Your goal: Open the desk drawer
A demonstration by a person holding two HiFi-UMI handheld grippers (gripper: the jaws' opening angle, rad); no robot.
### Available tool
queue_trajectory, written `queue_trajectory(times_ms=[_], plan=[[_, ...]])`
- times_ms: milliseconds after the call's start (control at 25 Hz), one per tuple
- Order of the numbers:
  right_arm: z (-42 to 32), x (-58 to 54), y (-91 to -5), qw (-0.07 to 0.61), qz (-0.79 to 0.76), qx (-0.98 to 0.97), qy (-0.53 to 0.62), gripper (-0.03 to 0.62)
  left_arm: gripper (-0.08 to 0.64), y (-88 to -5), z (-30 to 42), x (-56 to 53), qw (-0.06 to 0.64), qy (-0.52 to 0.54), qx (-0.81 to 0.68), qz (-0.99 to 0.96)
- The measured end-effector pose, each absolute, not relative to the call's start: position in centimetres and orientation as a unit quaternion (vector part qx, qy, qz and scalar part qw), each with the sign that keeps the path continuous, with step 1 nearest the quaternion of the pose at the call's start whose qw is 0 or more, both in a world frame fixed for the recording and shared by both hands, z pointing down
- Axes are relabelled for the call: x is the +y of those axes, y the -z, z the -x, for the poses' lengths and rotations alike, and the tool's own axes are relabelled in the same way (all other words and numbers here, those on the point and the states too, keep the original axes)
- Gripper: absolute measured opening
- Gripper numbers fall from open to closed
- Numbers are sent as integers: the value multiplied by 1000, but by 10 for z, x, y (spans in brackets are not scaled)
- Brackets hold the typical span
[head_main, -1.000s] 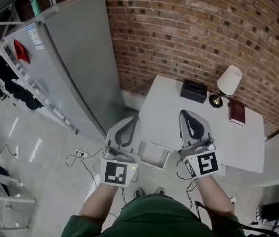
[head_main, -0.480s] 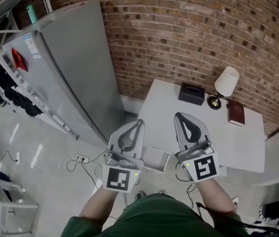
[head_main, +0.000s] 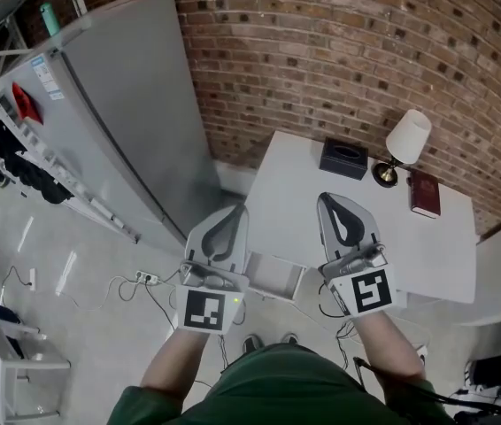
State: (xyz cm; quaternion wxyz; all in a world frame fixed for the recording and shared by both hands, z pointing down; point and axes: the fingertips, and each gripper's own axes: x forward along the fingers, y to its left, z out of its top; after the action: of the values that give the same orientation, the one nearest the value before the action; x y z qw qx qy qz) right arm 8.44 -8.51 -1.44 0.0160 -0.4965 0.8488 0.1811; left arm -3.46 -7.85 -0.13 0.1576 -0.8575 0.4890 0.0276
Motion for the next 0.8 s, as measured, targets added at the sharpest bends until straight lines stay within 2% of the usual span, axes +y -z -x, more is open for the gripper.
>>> queue_trajectory(times_ms=[800], plan=[[-74, -70, 6, 9, 478, 857, -190, 0, 8, -7, 37, -73, 145, -26, 496, 856]])
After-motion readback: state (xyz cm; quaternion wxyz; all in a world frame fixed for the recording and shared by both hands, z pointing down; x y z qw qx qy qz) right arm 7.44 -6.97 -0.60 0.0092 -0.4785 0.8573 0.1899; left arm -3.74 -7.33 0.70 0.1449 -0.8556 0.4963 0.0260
